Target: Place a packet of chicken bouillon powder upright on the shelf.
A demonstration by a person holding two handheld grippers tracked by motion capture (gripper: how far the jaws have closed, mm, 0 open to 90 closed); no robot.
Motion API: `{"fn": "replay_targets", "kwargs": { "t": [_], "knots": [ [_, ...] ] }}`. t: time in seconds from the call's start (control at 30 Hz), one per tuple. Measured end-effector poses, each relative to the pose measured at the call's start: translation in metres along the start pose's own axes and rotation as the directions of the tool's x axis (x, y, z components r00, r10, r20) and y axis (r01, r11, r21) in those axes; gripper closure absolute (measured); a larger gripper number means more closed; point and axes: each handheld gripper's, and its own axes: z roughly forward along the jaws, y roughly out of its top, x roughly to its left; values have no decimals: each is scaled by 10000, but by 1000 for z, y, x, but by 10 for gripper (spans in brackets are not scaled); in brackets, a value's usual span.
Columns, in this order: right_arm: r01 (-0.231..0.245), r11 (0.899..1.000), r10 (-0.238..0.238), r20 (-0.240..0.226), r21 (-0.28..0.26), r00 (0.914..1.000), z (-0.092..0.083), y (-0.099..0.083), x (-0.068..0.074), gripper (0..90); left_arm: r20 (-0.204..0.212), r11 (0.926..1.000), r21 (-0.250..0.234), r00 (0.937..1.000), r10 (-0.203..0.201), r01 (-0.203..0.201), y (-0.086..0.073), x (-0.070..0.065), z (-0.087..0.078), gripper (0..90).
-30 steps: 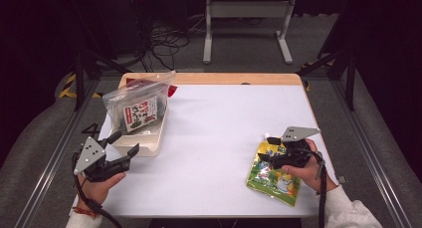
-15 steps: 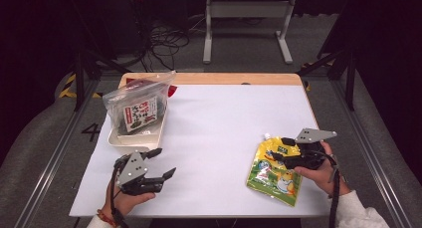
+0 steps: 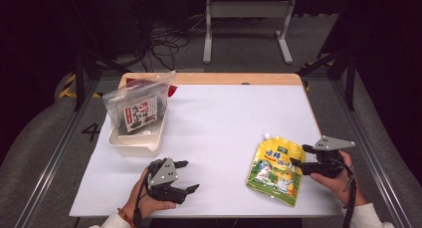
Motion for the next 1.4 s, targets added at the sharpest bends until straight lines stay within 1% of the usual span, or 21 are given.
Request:
{"fn": "replay_targets", "kwargs": {
  "t": [0.23, 0.37, 0.5, 0.63, 0.67, 0.7, 0.73, 0.77, 0.83, 0.87, 0.9, 0.93, 1.03, 1.07, 1.1, 1.13, 1.2, 1.27, 1.3, 1.37, 1.4],
  "knots": [
    [-586, 9969, 576, 202, 528, 9981, 4, -18, -7, 254, 1040, 9983, 239, 9930, -560, 538, 12, 3, 21, 167],
    [-1333, 9897, 1327, 138, 531, 9911, -2, -30, -12, 233, 1594, 9981, 286, 9854, -593, 554, 25, 5, 40, 167],
    [-1694, 9826, 1705, -78, 762, 9853, -2, -37, -13, 203, 2307, 9974, 619, 9717, -506, 373, 40, 4, 71, 167],
    [-2230, 9735, 2255, -505, 511, 9729, -3, -40, -14, 179, 2758, 9953, 956, 9605, -384, 123, 52, -4, 97, 159],
    [-2244, 9735, 2270, -671, 444, 9716, -2, -40, -12, 177, 3002, 9938, 1114, 9531, -392, 58, 59, -9, 109, 157],
    [-2305, 9722, 2332, -850, 406, 9687, -1, -40, -11, 177, 3108, 9935, 1137, 9497, -386, 32, 62, -12, 114, 155],
    [-2305, 9722, 2332, -850, 406, 9687, -1, -40, -11, 177, 3108, 9935, 1137, 9497, -386, 32, 62, -12, 114, 153],
    [-2506, 9677, 2523, -1280, 293, 9592, 1, -39, -9, 174, 3211, 9932, 1164, 9462, -392, 17, 64, -13, 119, 152],
    [-2552, 9665, 2564, -1466, 275, 9554, 3, -38, -8, 170, 3295, 9923, 1242, 9432, -432, 21, 68, -17, 126, 151],
    [-2569, 9661, 2577, -1560, 253, 9536, 4, -38, -6, 170, 3421, 9917, 1285, 9383, -511, 72, 69, -19, 131, 149],
    [-2740, 9614, 2742, -1778, 265, 9451, 5, -37, -5, 168, 3464, 9906, 1360, 9363, -573, 103, 69, -20, 134, 148],
    [-2852, 9581, 2845, -2017, 265, 9372, 6, -36, -4, 160, 3468, 9900, 1406, 9360, -595, 109, 69, -22, 136, 145],
    [-2972, 9543, 2965, -2153, 303, 9304, 7, -35, -1, 162, 3448, 9881, 1538, 9367, -602, 69, 69, -25, 141, 144],
    [-3065, 9515, 3035, -2448, 269, 9208, 6, -34, -1, 207, 3369, 9874, 1576, 9390, -696, 167, 70, -25, 141, 145],
    [-3339, 9424, 3224, -3138, 180, 8931, 6, -35, -2, 237, 3422, 9876, 1544, 9362, -799, 279, 70, -24, 142, 146],
    [-3413, 9394, 3322, -3331, 326, 8824, 7, -34, 0, 237, 3455, 9869, 1565, 9340, -907, 379, 70, -24, 142, 147],
    [-2876, 9563, 2903, -2818, 520, 9145, 7, -30, 6, 252, 3504, 9857, 1583, 9301, -1105, 575, 70, -23, 143, 147],
    [-2416, 9658, 2556, -1929, 937, 9473, 3, -25, 11, 242, 3449, 9858, 1568, 9320, -1114, 599, 71, -23, 144, 147],
    [-2294, 9677, 2426, -1387, 1043, 9602, 1, -23, 12, 229, 3519, 9859, 1582, 9299, -1072, 538, 72, -24, 145, 143],
    [-2435, 9620, 2565, -1033, 1232, 9610, -1, -23, 9, 208, 3593, 9858, 1570, 9264, -1130, 593, 73, -25, 147, 135],
    [-2676, 9560, 2806, -1092, 1199, 9536, -1, -25, 5, 200, 3622, 9841, 1618, 9232, -1289, 740, 73, -24, 147, 135]
  ]
}}
